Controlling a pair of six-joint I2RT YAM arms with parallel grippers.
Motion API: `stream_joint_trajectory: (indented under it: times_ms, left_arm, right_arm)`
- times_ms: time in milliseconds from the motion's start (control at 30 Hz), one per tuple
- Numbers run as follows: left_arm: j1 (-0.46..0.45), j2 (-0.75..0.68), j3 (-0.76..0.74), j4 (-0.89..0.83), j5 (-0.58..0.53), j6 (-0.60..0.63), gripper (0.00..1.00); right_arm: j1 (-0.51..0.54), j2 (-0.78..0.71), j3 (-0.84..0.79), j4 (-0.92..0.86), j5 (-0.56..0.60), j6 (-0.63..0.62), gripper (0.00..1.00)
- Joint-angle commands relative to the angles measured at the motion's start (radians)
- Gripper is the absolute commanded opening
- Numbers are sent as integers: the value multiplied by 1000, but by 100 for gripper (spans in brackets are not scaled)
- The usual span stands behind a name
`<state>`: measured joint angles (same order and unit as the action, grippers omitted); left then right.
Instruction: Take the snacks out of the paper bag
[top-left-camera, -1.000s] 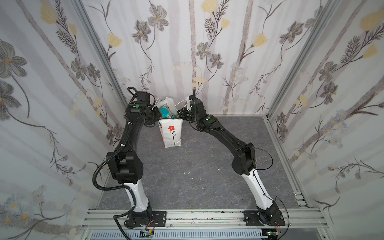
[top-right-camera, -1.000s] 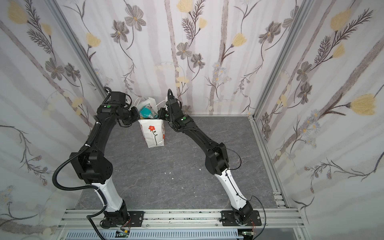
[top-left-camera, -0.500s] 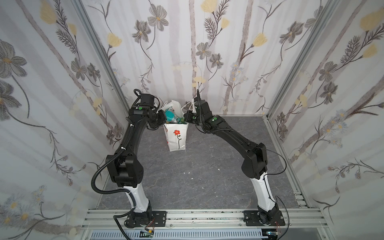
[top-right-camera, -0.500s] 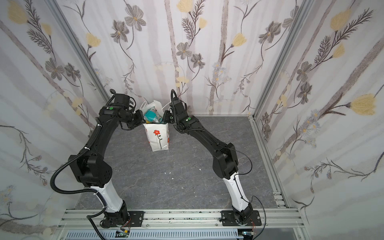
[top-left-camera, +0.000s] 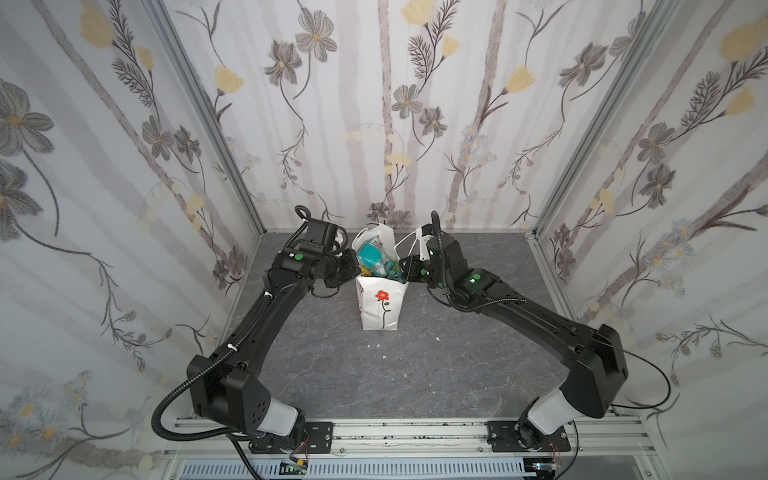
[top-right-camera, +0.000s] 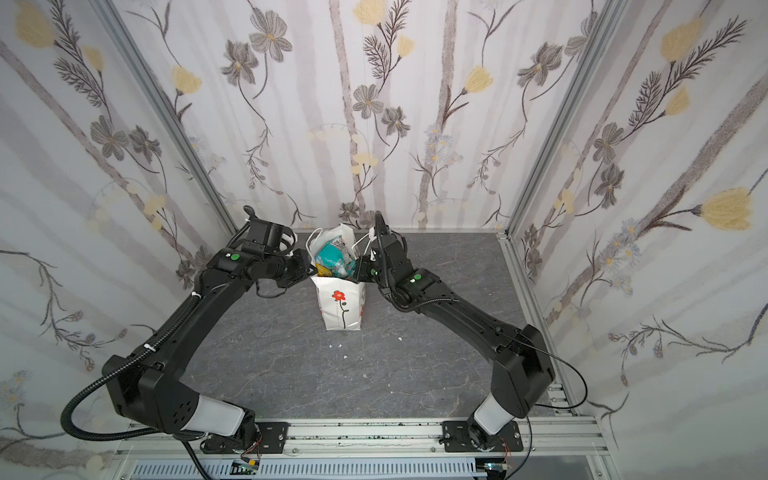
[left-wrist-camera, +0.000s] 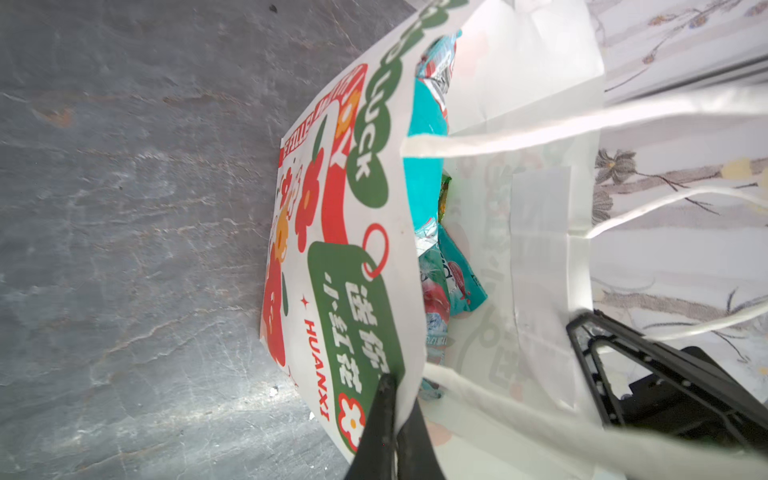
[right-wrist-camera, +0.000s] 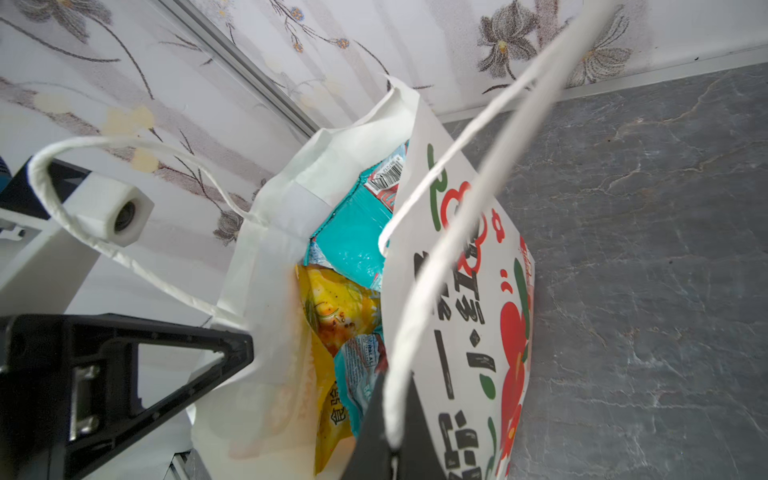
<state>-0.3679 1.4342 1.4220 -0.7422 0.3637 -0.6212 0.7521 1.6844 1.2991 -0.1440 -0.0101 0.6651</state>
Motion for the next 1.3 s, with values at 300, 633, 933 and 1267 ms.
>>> stream_joint_trajectory:
  times_ms: [300,633,933,1267]
  left_arm:
    - [-238,-251,-202,66,-128,-198,3]
    - [-310,-275,-192,31,-240,-161,30]
    - [-310,-280,74,-212,-389,87,44]
    - [-310,-412,143,-188,-261,348,62]
  right_arm:
    - [65,-370,-319,26,86,55,0]
    - [67,-471,-352,-44,116,44,42]
    - [68,-564,-253,-166,134,-9,51]
    - [153,-458,84,-370,99,-166,53]
